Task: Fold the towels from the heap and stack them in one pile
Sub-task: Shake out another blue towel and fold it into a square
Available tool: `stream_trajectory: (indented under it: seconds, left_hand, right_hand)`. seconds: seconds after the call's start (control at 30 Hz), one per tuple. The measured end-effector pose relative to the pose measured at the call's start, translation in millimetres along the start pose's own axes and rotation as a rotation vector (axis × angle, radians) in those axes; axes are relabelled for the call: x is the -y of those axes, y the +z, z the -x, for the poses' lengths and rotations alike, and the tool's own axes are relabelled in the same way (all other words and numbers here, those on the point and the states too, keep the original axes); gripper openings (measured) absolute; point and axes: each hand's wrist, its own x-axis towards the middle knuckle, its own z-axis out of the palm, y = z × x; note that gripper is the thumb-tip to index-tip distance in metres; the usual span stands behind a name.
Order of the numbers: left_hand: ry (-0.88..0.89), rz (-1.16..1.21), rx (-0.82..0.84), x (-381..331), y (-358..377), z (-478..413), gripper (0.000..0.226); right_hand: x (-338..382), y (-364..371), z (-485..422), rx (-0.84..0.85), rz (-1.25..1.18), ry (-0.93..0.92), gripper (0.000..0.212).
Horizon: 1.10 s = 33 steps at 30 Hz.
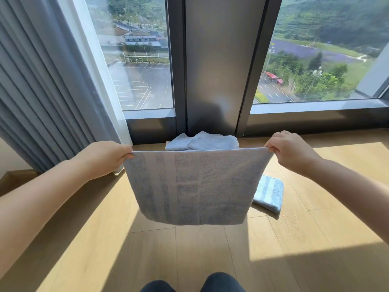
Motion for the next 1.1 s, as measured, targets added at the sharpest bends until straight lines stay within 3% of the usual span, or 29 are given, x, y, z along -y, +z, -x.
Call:
stream_trajectory:
  seconds: [0.13, 0.33, 0.53, 0.77, 0.93, 1.1]
  left_hand:
    - [-0.001, -0.080, 0.036, 0.1, 2.9, 2.6, 0.016]
    - [-0.015, -0.035, 0.001, 7.0, 12.4, 2.1, 0.016]
    - [-0.106, 0.235, 0.031, 14.1, 46.5, -42.0, 0.025]
    - [-0.165, 0.266, -0.072, 12.8, 75.6, -77.8, 0.031]
    - [-0.111, 0.181, -0.083, 12.0, 85.8, -69.3, 0.031]
    - [0.071, 0.034, -0.235, 10.4, 113.4, -34.7, 0.011]
  right_hand:
    - [1.7, 1.8, 2.2, 0.081, 0.133, -0.006, 0.029]
    - [0.0, 6.2, -1.7, 0.071, 0.116, 0.006, 0.027]
    - [-2.0, 33.0, -34.8, 0.066, 0.154, 0.048, 0.029]
    - [-10.3, 65.7, -58.0, 0.054, 0.174, 0.081, 0.028]
    - [-15.0, 76.3, -49.6, 0.006, 0.191, 0.056, 0.026]
    - [-13.7, 97.9, -16.4, -0.074, 0.183, 0.003, 0.018]
